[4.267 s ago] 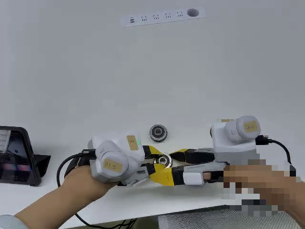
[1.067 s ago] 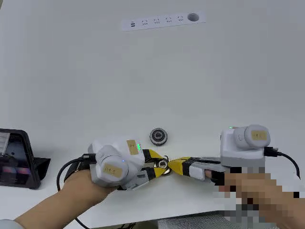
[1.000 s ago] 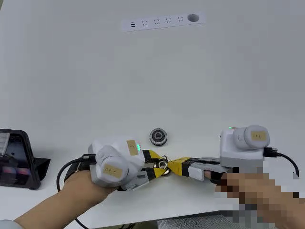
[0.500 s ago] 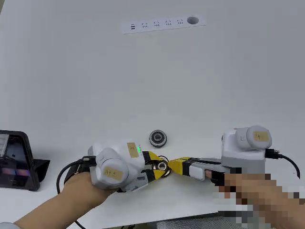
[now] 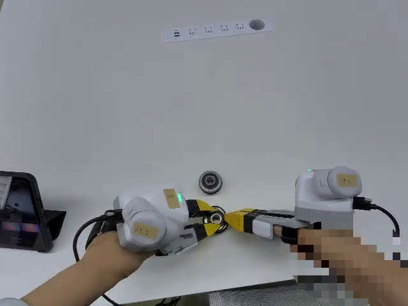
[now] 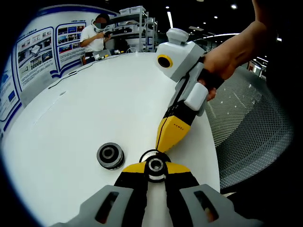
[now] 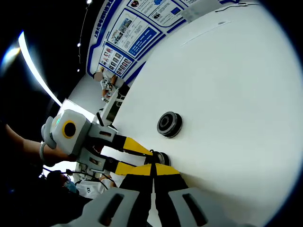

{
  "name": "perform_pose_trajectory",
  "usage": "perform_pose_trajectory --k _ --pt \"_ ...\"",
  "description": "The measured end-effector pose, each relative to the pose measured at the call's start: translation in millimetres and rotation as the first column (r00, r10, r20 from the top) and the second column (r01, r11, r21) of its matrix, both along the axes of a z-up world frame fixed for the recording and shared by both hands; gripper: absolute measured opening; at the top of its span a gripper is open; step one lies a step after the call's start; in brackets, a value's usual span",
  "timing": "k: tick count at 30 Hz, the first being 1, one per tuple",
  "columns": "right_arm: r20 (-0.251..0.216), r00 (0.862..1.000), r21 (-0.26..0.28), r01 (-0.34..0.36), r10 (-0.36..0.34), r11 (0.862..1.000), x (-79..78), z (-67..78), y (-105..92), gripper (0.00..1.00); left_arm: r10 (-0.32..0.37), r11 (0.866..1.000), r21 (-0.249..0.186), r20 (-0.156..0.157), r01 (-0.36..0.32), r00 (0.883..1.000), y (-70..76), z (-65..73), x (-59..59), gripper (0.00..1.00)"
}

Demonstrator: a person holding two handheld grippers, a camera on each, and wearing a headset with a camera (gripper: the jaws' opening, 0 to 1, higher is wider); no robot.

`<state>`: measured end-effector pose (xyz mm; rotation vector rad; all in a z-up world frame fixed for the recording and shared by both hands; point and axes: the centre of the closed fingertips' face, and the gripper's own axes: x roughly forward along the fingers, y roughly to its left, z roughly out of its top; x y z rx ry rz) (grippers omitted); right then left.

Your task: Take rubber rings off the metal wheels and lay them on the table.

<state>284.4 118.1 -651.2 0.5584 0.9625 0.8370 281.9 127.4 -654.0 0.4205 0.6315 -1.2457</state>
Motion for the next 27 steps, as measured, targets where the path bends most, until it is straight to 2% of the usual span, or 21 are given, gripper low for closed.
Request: perform_pose_trajectory --k 6,12,17,27 --pt "-0.005 1.0 0.0 0.004 -0.004 1.0 -1.1 -1.2 -0.4 0.02 0.002 1.0 -0.015 0.011 -0.001 1.0 2.3 5.5 -0.8 0.17" --pt "-0.007 1.0 0.002 0.005 -0.005 1.0 -1.5 -1.4 -0.1 0.02 0.011 1.0 -0.017 0.038 -0.01 0.999 4.2 8.7 1.5 0.24" --pt "-0.005 1.0 0.009 0.005 -0.005 1.0 -1.6 0.9 0.9 0.02 0.016 1.0 -0.011 0.036 -0.016 0.999 6.3 6.9 1.2 0.27" --pt "0.006 1.0 0.029 0.004 -0.004 1.0 -1.6 11.8 3.5 0.02 0.046 0.999 -0.007 0.036 -0.046 0.998 15.4 3.1 -0.1 0.43"
